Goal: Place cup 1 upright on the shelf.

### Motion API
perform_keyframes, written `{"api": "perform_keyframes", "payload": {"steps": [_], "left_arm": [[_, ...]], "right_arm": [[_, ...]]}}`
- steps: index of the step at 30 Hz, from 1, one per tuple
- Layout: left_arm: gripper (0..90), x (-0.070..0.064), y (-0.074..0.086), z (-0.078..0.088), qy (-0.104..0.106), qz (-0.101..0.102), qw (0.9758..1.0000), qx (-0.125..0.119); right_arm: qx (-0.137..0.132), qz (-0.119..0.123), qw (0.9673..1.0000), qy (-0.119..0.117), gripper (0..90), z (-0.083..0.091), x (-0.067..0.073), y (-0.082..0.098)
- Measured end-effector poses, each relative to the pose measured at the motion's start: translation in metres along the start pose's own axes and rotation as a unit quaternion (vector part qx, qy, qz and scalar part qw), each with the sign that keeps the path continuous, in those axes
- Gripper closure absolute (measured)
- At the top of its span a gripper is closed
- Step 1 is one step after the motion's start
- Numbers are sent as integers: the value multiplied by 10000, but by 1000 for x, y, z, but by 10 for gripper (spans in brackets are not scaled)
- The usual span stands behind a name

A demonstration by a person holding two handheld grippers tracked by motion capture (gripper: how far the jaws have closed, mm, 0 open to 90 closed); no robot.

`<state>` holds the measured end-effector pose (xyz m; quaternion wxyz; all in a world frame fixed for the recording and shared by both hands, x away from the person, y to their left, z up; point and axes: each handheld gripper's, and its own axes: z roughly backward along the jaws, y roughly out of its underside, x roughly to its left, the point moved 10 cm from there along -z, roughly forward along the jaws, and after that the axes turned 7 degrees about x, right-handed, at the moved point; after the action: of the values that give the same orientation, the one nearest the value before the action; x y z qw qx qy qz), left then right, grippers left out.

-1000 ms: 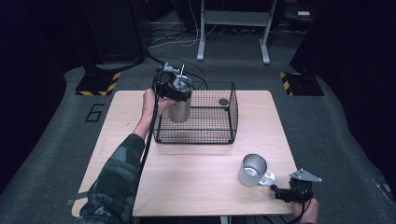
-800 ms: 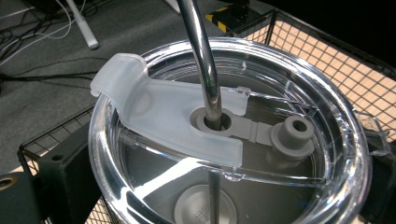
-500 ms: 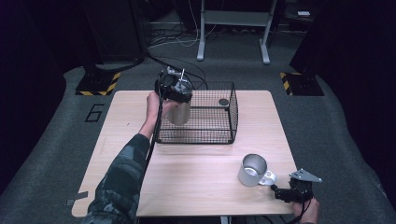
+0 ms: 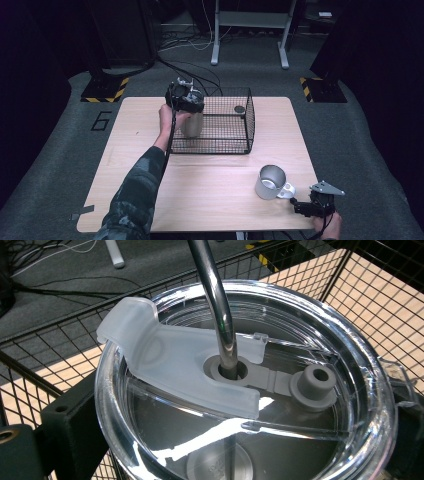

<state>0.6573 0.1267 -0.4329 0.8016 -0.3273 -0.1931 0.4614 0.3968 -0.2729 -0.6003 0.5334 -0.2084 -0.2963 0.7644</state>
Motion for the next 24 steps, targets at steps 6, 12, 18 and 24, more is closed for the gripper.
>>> {"api": "perform_keyframes", "payload": {"steps": [6,12,18,24], "left_arm": [[36,2,4,-7,-39,135,9999,16],[36,0,10,-14,-32,98,9999,99],[36,-5,13,-20,-36,76,9999,109],[35,-5,19,-19,14,79,10000,48]], "right_arm": [[3,0,10000,-1,4,0,0,0],[3,-1,10000,-2,4,0,0,0],[1,-6,10000,-1,4,0,0,0],[5,-22,10000,-2,4,0,0,0]]}}
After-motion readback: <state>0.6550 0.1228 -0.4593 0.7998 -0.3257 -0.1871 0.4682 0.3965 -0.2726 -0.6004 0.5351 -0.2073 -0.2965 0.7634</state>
